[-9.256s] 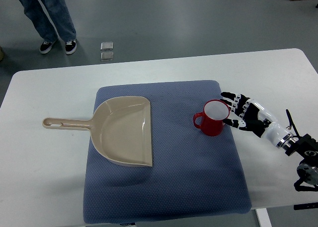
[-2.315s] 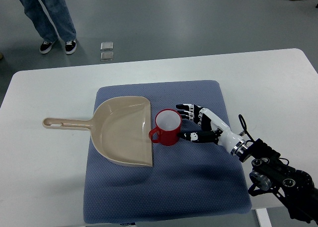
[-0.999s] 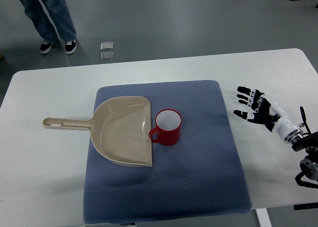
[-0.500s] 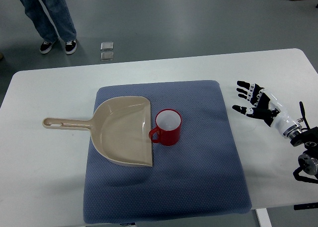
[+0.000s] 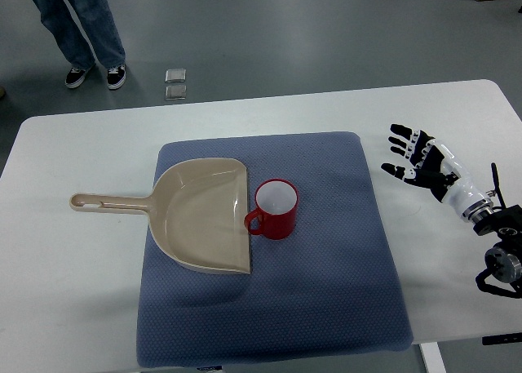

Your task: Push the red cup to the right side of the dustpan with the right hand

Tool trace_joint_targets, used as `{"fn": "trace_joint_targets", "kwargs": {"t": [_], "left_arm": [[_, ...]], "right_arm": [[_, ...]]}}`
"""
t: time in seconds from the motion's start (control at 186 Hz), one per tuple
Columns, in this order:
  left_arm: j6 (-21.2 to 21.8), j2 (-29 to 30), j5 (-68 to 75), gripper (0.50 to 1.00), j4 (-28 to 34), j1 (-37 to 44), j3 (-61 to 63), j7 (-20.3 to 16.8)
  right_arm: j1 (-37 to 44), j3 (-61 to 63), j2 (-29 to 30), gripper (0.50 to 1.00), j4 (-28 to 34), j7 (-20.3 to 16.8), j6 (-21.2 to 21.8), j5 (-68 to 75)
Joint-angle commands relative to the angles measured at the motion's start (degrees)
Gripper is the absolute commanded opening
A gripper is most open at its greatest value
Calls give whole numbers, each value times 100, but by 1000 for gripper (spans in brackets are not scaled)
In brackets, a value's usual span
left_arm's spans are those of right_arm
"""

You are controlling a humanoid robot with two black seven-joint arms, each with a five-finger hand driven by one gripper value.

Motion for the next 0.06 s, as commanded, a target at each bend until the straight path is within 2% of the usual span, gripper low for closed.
{"fn": "trace_joint_targets", "kwargs": {"t": [0.0, 0.059], "left_arm": [[0, 0, 0, 1000, 0, -1, 0, 3], [0, 0, 0, 1000, 0, -1, 0, 3]], "right_arm": [[-4, -6, 1, 924, -7, 0, 4, 0], [-4, -23, 10, 924, 2, 0, -5, 0]]}}
